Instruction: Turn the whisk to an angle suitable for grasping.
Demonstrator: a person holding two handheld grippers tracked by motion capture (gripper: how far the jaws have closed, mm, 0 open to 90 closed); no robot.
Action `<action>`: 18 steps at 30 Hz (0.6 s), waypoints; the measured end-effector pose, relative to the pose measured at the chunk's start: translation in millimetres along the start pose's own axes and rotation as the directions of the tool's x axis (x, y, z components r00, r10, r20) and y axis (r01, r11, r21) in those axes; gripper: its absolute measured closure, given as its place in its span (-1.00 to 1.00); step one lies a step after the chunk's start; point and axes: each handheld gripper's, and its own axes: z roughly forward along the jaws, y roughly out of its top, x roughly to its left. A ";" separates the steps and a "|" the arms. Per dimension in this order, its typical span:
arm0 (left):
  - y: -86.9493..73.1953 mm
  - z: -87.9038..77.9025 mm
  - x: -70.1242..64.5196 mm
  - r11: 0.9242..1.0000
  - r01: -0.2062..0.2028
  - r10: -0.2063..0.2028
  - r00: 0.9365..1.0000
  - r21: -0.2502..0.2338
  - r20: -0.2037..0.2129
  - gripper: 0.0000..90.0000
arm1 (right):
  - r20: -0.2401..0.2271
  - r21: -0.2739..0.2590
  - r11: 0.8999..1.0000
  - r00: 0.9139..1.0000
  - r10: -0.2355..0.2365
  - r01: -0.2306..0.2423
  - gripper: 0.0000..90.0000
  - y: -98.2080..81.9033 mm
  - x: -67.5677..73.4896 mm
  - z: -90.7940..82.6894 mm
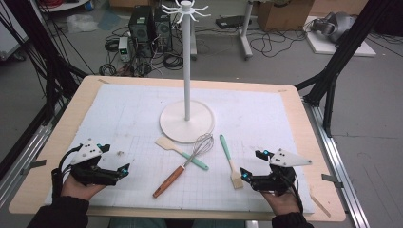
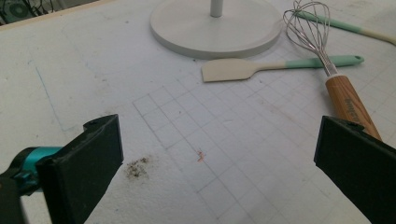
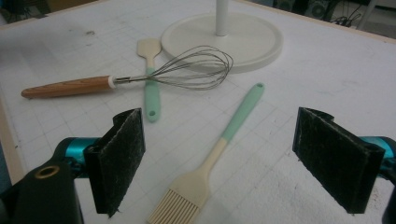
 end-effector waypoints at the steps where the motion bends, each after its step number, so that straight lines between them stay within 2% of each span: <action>1: -0.1 0.4 0.4 1.000 -0.002 0.002 1.000 0.004 0.001 -0.96 | -0.002 0.000 1.000 1.000 0.004 -0.004 -0.65 -0.9 -0.6 -0.3; 9: -0.6 0.2 -0.3 1.000 0.007 -0.007 1.000 0.008 0.009 -0.96 | -0.009 0.006 1.000 1.000 0.000 0.000 -0.65 -2.3 -2.4 4.1; 18: -0.3 1.5 -1.0 1.000 0.000 0.000 1.000 0.012 0.017 -0.96 | -0.008 0.010 1.000 1.000 0.008 -0.008 -0.65 -3.3 -4.0 4.3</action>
